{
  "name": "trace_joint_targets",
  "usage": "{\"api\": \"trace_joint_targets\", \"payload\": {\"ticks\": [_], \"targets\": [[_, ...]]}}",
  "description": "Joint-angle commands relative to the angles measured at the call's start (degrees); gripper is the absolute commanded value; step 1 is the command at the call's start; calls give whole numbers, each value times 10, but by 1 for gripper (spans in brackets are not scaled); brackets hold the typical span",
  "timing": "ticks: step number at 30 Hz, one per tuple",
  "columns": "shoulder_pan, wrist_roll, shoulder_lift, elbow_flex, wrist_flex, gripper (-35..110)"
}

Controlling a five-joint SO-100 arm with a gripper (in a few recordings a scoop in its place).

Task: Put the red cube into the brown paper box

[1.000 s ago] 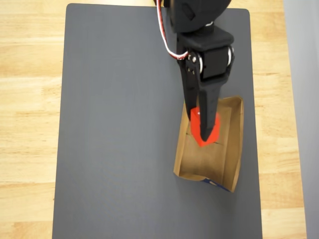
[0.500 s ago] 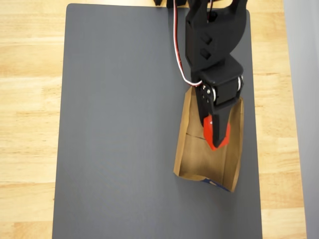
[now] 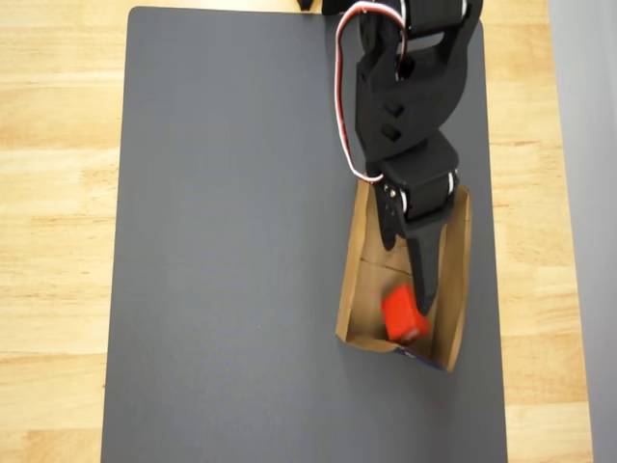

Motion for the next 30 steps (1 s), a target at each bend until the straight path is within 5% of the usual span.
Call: {"api": "trace_joint_targets", "payload": {"ticks": [1,8,14,30], "targets": [[4,-14,51,1,32,39],[51,-3,237,71,62,30],[114,-11,534,211,76,0],[195,33,744,273,192,0]]}}
